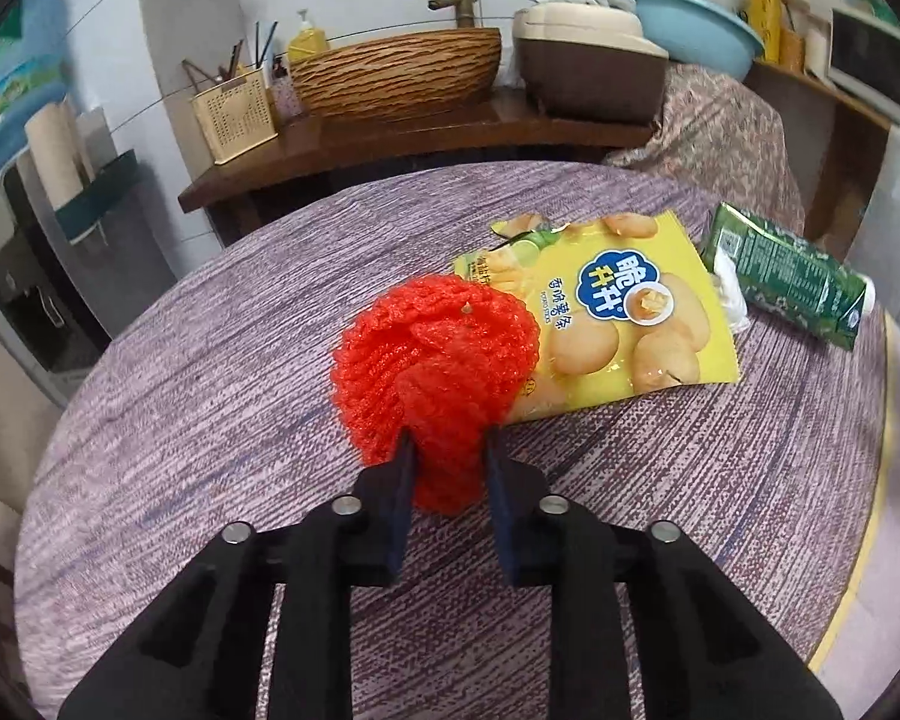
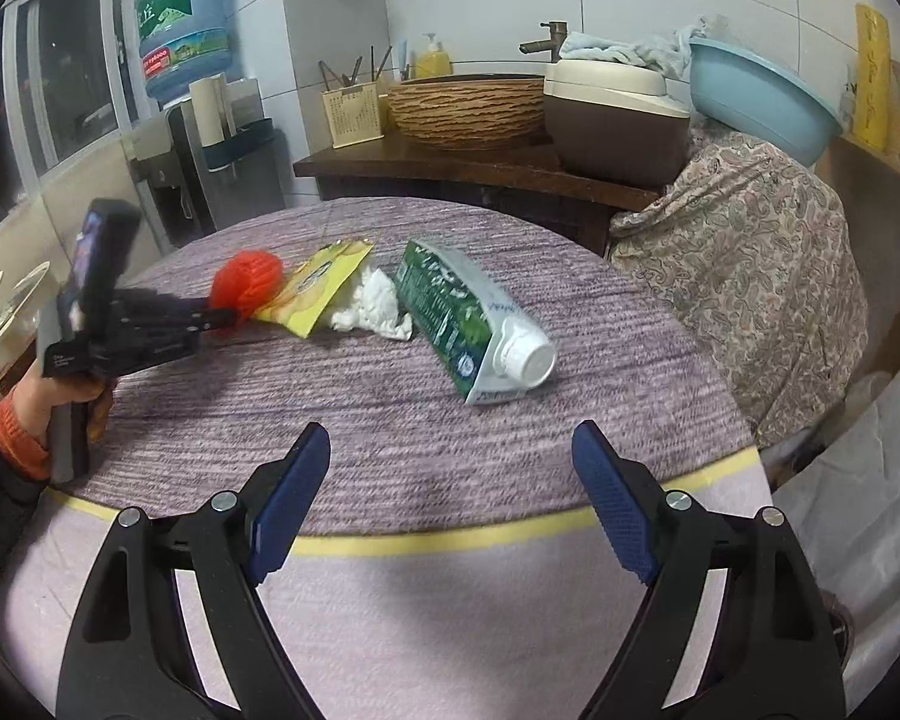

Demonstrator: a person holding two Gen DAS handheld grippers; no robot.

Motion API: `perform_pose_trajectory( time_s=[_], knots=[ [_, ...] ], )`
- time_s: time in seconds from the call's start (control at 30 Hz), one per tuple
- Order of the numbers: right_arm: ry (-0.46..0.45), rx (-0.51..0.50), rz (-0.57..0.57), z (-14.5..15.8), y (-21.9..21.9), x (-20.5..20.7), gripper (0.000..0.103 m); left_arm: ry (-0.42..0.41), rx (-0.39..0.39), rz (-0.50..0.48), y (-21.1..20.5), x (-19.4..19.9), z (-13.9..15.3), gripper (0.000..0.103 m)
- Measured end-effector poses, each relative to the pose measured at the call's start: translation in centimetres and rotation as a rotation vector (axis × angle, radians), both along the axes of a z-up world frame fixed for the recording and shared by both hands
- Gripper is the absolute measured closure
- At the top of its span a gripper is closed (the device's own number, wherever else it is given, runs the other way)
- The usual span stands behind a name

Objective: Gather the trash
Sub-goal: 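Grasp the red mesh net with the left tool while the right tool grasps the green carton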

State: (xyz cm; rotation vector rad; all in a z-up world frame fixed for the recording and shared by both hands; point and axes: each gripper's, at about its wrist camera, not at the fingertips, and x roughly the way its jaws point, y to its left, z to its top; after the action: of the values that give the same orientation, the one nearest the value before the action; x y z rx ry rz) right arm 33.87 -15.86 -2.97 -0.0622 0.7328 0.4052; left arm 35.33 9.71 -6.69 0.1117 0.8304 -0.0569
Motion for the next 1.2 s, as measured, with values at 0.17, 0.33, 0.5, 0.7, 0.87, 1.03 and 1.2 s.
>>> perform_pose_trajectory(
  time_s=[0.17,0.33,0.5,0.7,0.87,1.03,1.2],
  knots=[
    [0.005,-0.075,0.059,0.2,1.8,4.1,0.021,-0.008,-0.044,-0.014,1.3,-2.2,0.6,0.086],
    [0.011,-0.243,0.134,-0.7,5.1,6.8,0.021,-0.022,-0.087,-0.024,2.3,-4.5,1.6,0.086],
    [-0.037,-0.486,0.177,-2.9,8.4,8.4,0.021,-0.045,-0.109,-0.039,2.6,-5.9,2.5,0.086],
    [-0.071,-0.658,0.172,-4.7,9.6,9.5,0.042,-0.051,-0.119,-0.050,2.2,-6.5,2.7,0.086],
    [-0.134,-0.721,0.159,-5.5,9.6,8.4,0.043,-0.046,-0.134,-0.048,1.5,-7.4,2.6,0.086],
    [-0.120,-0.653,0.108,-4.9,8.2,6.8,0.044,-0.052,-0.154,-0.057,0.5,-8.7,2.8,0.086],
    [-0.090,-0.546,0.073,-3.6,5.5,3.7,0.044,-0.065,-0.159,-0.086,-1.5,-10.6,3.5,0.086]
  ],
)
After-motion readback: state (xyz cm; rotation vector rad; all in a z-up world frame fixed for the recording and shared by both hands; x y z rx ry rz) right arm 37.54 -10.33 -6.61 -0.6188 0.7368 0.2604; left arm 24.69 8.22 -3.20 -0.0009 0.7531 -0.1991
